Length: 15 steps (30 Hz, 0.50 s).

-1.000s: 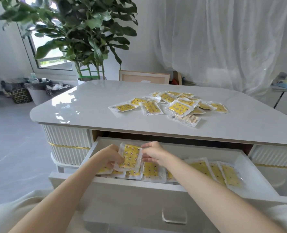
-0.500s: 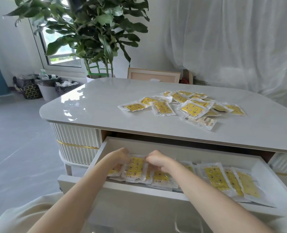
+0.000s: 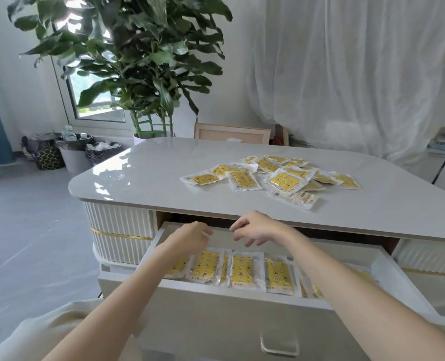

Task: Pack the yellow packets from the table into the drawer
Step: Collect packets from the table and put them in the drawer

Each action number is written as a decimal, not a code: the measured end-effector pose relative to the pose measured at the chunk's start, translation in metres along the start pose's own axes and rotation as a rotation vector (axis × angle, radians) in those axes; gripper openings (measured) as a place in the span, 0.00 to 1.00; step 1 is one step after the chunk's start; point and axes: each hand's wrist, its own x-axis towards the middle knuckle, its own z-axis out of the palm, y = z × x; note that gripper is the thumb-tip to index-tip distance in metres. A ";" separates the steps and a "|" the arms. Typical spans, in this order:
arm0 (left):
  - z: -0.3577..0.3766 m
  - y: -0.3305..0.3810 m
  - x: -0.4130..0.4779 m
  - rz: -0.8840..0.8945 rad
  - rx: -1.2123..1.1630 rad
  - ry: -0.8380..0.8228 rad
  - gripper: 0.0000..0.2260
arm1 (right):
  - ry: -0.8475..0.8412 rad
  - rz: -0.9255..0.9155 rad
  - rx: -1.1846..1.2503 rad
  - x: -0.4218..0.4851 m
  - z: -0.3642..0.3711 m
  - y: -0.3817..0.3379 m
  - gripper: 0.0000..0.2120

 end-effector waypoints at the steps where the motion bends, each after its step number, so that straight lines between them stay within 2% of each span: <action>1: -0.004 0.005 -0.004 0.020 -0.021 0.003 0.17 | 0.029 -0.004 0.008 -0.005 -0.010 -0.001 0.15; 10: -0.038 0.057 0.000 0.155 -0.198 0.105 0.13 | 0.397 0.004 0.000 -0.032 -0.085 0.021 0.14; 15: -0.031 0.082 0.032 0.216 -0.045 0.227 0.16 | 0.490 0.086 -0.019 -0.016 -0.098 0.054 0.18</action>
